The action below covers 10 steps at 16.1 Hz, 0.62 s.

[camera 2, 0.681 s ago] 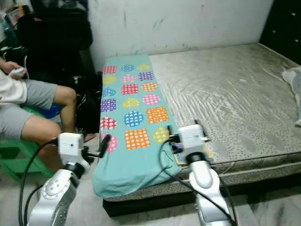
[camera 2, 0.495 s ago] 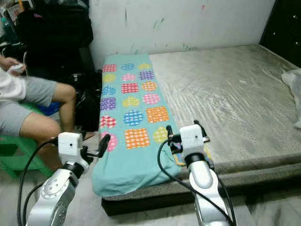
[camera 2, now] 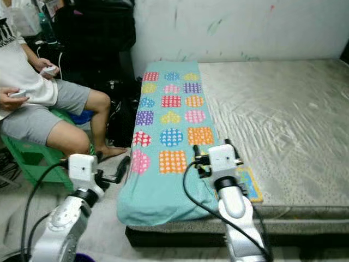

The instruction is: Clean up the room

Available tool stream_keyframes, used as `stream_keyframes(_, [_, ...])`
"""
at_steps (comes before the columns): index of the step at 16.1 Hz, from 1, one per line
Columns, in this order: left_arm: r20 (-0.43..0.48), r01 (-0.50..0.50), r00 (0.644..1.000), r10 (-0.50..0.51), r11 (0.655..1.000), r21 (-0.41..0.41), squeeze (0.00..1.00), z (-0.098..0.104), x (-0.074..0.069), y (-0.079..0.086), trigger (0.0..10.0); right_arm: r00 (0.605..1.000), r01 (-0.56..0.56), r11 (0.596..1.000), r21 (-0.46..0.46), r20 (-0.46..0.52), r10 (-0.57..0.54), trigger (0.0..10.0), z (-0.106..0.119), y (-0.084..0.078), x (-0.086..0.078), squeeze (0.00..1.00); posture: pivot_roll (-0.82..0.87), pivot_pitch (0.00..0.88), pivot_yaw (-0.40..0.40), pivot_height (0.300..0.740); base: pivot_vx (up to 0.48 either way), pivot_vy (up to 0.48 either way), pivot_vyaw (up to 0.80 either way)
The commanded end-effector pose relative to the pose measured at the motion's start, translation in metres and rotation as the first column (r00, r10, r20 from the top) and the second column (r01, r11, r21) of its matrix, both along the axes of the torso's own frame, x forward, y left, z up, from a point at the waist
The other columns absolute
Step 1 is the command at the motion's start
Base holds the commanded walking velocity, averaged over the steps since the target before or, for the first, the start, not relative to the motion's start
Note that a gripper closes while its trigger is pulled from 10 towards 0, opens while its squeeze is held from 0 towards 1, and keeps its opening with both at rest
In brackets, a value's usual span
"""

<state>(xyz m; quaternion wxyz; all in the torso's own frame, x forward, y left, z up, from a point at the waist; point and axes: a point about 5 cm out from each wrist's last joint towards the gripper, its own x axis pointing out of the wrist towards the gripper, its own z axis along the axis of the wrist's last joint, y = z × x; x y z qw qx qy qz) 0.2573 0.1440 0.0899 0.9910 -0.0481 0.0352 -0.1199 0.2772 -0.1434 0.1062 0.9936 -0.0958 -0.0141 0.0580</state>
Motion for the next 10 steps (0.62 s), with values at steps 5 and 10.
stream_keyframes(5, [-0.005,0.000,1.000,0.000,1.000,0.012,0.00,-0.001,0.005,0.001,10.0,0.998,0.037,0.999,0.038,0.040,-0.038,10.0,0.005,-0.002,0.005,0.00,-0.15,0.000,0.057,0.740,0.000,0.000,0.00])
stream_keyframes(10, [0.016,0.013,1.000,-0.014,0.999,0.031,0.00,0.005,0.016,0.004,10.0,0.996,0.059,0.996,0.069,0.059,-0.063,10.0,0.007,0.002,0.012,0.00,-0.14,0.000,0.072,0.740,0.000,0.000,0.00])
